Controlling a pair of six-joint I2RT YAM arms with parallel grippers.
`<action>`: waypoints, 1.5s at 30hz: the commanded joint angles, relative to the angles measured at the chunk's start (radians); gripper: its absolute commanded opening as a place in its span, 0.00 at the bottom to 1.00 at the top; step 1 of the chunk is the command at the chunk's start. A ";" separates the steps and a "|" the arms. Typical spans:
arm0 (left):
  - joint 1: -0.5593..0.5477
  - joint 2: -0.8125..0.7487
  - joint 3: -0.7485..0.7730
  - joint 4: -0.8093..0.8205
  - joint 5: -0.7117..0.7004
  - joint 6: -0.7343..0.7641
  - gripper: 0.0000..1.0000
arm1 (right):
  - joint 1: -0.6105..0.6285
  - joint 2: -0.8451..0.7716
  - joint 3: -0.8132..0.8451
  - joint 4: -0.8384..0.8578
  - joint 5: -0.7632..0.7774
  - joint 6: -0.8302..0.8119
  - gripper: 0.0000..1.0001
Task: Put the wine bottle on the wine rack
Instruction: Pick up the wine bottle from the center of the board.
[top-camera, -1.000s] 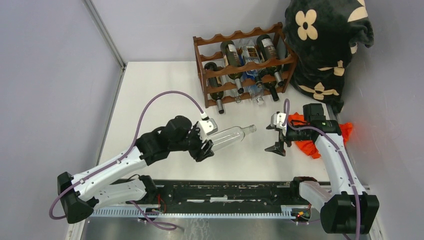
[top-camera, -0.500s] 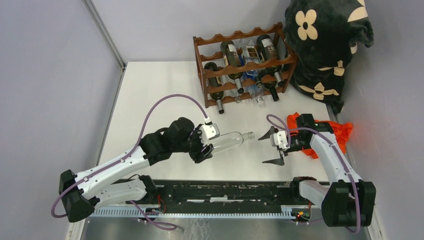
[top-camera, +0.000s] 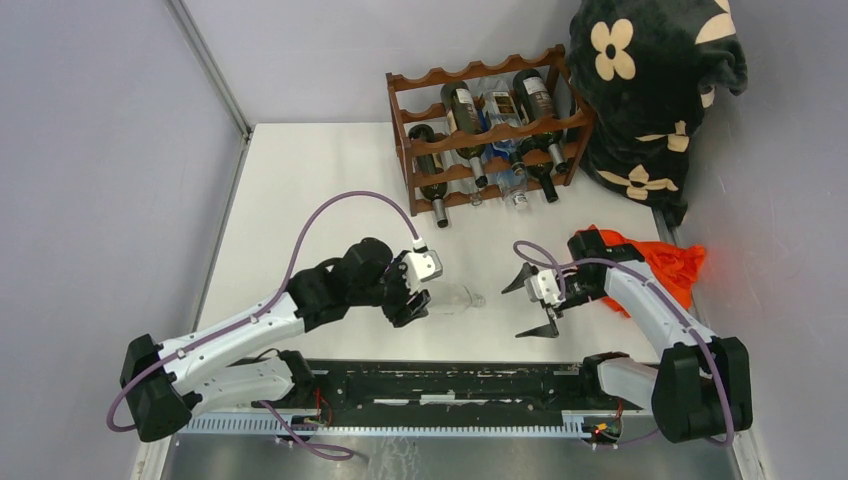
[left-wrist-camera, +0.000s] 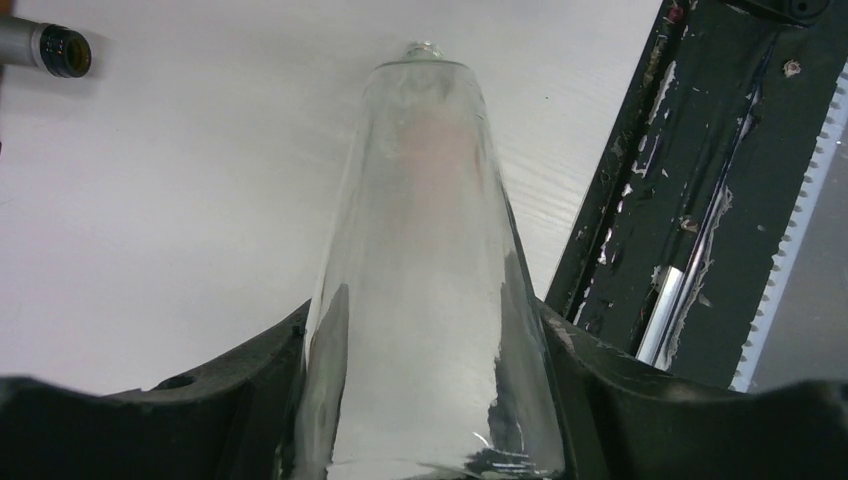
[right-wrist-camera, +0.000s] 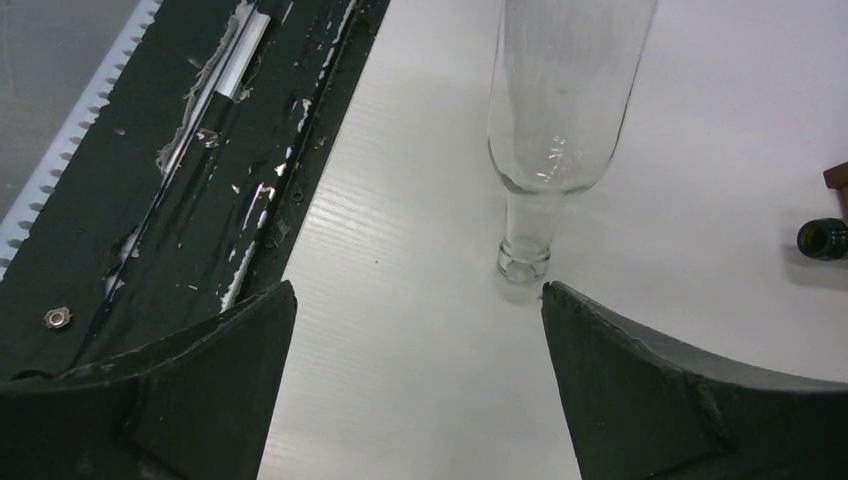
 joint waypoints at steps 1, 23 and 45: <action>-0.002 0.004 0.018 0.135 0.026 0.024 0.02 | 0.024 -0.071 -0.057 0.259 0.041 0.262 0.98; -0.002 -0.017 -0.011 0.301 0.150 0.027 0.02 | 0.150 -0.131 -0.295 1.020 0.098 0.954 0.98; -0.002 -0.068 -0.037 0.382 0.264 -0.003 0.02 | 0.187 -0.059 -0.209 0.784 -0.062 0.722 0.45</action>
